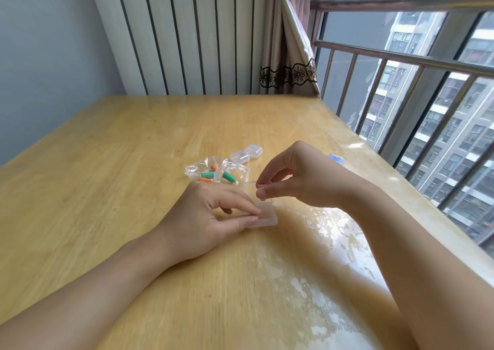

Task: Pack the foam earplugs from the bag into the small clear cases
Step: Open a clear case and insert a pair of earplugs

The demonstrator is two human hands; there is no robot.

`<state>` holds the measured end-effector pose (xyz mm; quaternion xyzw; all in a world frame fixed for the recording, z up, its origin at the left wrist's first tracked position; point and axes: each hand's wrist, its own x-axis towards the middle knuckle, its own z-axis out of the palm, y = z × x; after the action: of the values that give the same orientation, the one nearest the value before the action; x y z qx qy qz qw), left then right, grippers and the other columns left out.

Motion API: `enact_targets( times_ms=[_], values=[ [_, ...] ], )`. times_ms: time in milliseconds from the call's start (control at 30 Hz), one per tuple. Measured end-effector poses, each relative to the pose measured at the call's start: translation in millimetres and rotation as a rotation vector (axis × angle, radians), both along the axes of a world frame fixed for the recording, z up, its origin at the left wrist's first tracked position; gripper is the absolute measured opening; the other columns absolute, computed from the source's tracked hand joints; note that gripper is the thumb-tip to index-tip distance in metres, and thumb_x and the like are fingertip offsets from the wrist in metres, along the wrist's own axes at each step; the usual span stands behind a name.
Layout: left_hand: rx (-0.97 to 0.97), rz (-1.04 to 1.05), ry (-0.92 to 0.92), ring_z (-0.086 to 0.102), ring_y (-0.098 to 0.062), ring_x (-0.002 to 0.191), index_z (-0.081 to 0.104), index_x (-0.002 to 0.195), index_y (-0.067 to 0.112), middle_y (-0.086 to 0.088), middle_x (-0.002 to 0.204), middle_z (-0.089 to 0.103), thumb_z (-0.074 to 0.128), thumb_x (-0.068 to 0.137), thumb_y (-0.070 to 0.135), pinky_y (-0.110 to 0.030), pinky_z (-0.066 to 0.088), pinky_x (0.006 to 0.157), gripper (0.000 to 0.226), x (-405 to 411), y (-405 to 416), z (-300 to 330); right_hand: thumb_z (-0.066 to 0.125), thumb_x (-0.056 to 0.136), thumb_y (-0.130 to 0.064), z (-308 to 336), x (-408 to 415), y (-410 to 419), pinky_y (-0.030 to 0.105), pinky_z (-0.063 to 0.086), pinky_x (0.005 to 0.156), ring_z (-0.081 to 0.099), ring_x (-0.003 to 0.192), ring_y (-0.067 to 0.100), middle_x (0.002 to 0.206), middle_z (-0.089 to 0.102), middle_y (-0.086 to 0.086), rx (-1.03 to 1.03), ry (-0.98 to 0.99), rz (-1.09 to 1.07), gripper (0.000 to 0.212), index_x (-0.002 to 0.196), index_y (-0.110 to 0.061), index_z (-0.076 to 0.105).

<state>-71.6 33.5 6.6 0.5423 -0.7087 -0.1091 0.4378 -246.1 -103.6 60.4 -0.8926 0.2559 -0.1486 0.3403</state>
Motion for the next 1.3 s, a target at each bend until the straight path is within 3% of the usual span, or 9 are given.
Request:
enact_targets(
  times_ms=[200, 367, 433, 500, 567, 667, 800, 967, 1300],
  values=[
    [-0.043, 0.002, -0.012, 0.072, -0.008, 0.084, 0.083, 0.086, 0.016, 0.011, 0.089, 0.077, 0.083, 0.077, 0.009, -0.025, 0.056, 0.072, 0.011, -3.3, -1.8, 0.7, 0.086, 0.080, -0.023, 0.5, 0.0, -1.2, 0.032, 0.062, 0.081, 0.075, 0.082, 0.009, 0.084, 0.080, -0.003, 0.004, 0.002, 0.014, 0.013, 0.090, -0.015, 0.083],
    [-0.015, -0.013, -0.159, 0.069, 0.000, 0.089, 0.083, 0.090, 0.023, 0.013, 0.095, 0.075, 0.080, 0.082, 0.023, -0.014, 0.051, 0.078, 0.009, -2.9, 1.1, 0.8, 0.081, 0.085, -0.027, 3.6, -1.2, 2.4, 0.013, 0.043, 0.055, 0.063, 0.059, -0.001, 0.079, 0.078, -0.002, -0.029, 0.023, 0.027, 0.010, 0.080, -0.019, 0.083],
    [-0.014, 0.011, -0.141, 0.070, -0.001, 0.090, 0.084, 0.089, 0.023, 0.014, 0.095, 0.075, 0.081, 0.082, 0.017, -0.017, 0.052, 0.078, 0.010, -2.7, 1.1, 1.1, 0.079, 0.087, -0.030, 2.4, 0.1, 2.5, 0.028, 0.048, 0.055, 0.062, 0.060, 0.008, 0.081, 0.077, 0.004, -0.048, 0.031, 0.025, 0.013, 0.074, -0.026, 0.081],
    [-0.020, 0.044, -0.121, 0.071, -0.003, 0.089, 0.084, 0.086, 0.022, 0.015, 0.094, 0.076, 0.081, 0.080, 0.013, -0.021, 0.054, 0.078, 0.011, -3.5, 1.0, 1.4, 0.079, 0.086, -0.035, -0.1, 2.8, 2.7, 0.047, 0.057, 0.071, 0.068, 0.080, 0.028, 0.085, 0.077, 0.009, -0.055, 0.049, 0.021, 0.015, 0.071, -0.031, 0.081],
    [-0.031, 0.064, -0.108, 0.071, -0.004, 0.085, 0.084, 0.083, 0.021, 0.014, 0.091, 0.076, 0.082, 0.078, 0.009, -0.020, 0.054, 0.076, 0.013, -5.4, 0.9, 2.2, 0.080, 0.084, -0.038, -3.9, 4.3, 2.1, 0.053, 0.057, 0.081, 0.068, 0.090, 0.033, 0.089, 0.077, 0.008, -0.050, 0.088, 0.015, 0.013, 0.075, -0.029, 0.082],
    [-0.019, 0.094, -0.029, 0.072, -0.004, 0.083, 0.082, 0.080, 0.019, 0.012, 0.088, 0.075, 0.082, 0.074, 0.002, -0.013, 0.056, 0.074, 0.018, -8.2, 0.6, 2.0, 0.080, 0.084, -0.037, -8.0, 5.4, 3.6, 0.046, 0.057, 0.081, 0.069, 0.088, 0.025, 0.087, 0.077, 0.005, -0.081, 0.180, 0.021, 0.011, 0.078, -0.029, 0.082],
    [0.064, 0.174, 0.087, 0.073, -0.007, 0.083, 0.083, 0.079, 0.015, 0.007, 0.090, 0.075, 0.082, 0.074, 0.001, -0.018, 0.060, 0.075, 0.015, -7.8, 0.2, -0.9, 0.080, 0.085, -0.031, -11.3, 8.5, 6.2, 0.032, 0.053, 0.069, 0.067, 0.084, 0.018, 0.087, 0.076, 0.003, -0.112, 0.172, 0.018, 0.007, 0.086, -0.025, 0.083],
    [0.088, 0.212, 0.110, 0.071, -0.006, 0.085, 0.083, 0.080, 0.016, 0.006, 0.091, 0.072, 0.084, 0.076, 0.006, -0.014, 0.058, 0.073, 0.011, -7.1, 0.4, -0.7, 0.082, 0.082, -0.034, -15.0, 12.3, 8.5, 0.034, 0.053, 0.065, 0.067, 0.080, 0.019, 0.084, 0.075, 0.002, -0.105, 0.154, -0.013, 0.011, 0.088, -0.024, 0.084],
    [0.148, 0.202, 0.304, 0.071, -0.014, 0.084, 0.073, 0.082, 0.016, 0.000, 0.084, 0.072, 0.086, 0.071, 0.010, -0.025, 0.062, 0.073, 0.018, -8.4, 1.3, 3.8, 0.084, 0.081, -0.034, -12.7, 9.8, 7.3, 0.009, 0.034, 0.042, 0.053, 0.045, 0.001, 0.055, 0.064, -0.009, -0.091, 0.132, -0.058, 0.012, 0.084, -0.022, 0.083]
  ],
)
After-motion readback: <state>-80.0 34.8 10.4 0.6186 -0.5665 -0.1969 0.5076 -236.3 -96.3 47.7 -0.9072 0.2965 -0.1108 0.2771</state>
